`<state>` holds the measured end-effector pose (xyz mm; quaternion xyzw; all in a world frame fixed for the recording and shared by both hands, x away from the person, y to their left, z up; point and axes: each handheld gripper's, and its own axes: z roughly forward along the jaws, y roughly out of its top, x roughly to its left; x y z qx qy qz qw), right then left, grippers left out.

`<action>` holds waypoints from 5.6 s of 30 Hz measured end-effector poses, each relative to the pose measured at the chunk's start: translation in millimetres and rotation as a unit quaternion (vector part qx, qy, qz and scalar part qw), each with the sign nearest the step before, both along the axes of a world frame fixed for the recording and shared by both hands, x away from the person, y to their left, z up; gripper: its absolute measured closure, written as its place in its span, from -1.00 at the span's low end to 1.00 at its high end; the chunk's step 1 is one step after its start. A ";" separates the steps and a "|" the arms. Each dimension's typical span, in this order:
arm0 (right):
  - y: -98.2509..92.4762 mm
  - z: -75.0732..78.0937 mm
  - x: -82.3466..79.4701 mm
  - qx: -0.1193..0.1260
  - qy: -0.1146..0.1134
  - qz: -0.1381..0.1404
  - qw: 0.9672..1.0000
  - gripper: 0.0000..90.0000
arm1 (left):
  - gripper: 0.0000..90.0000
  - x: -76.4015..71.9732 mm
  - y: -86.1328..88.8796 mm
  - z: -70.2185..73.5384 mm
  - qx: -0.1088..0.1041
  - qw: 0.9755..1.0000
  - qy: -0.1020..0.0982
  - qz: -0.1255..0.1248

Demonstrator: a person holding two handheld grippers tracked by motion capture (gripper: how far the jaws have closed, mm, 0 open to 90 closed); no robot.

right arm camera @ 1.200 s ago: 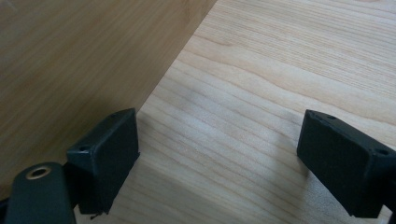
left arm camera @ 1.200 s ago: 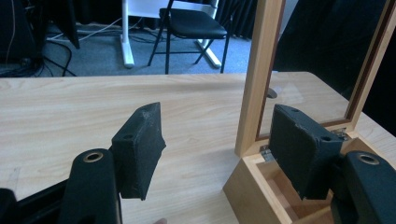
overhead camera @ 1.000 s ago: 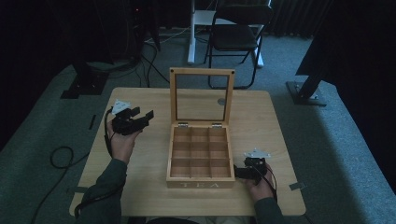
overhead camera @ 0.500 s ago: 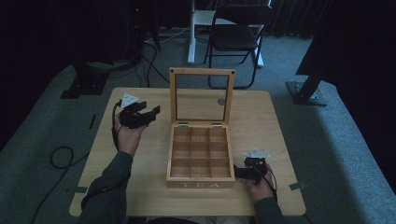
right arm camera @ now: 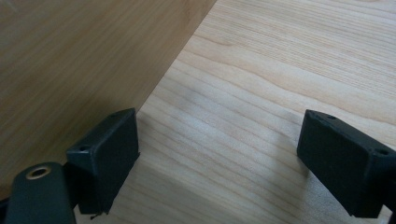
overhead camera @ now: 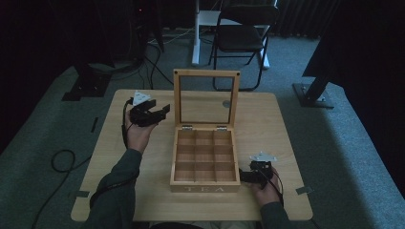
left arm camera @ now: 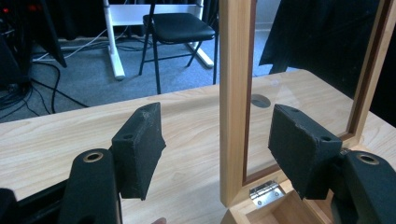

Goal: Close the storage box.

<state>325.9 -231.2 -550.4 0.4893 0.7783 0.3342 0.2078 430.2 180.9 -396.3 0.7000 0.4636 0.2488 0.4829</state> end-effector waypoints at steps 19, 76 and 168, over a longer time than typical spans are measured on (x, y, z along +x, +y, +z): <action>0.0 0.0 0.0 0.000 0.000 0.000 1.000 -0.73 | -0.22 27.0 -12.1 -4.1 -0.002 1.000 0.015 -0.002; 0.0 0.1 -0.9 0.000 0.000 0.001 1.000 -0.72 | 0.22 31.1 -43.7 -5.4 -0.019 0.999 0.028 -0.039; 0.0 0.1 -0.7 0.000 0.000 0.001 1.000 -0.72 | 0.10 -86.8 -26.2 34.0 -0.049 0.996 -0.003 -0.079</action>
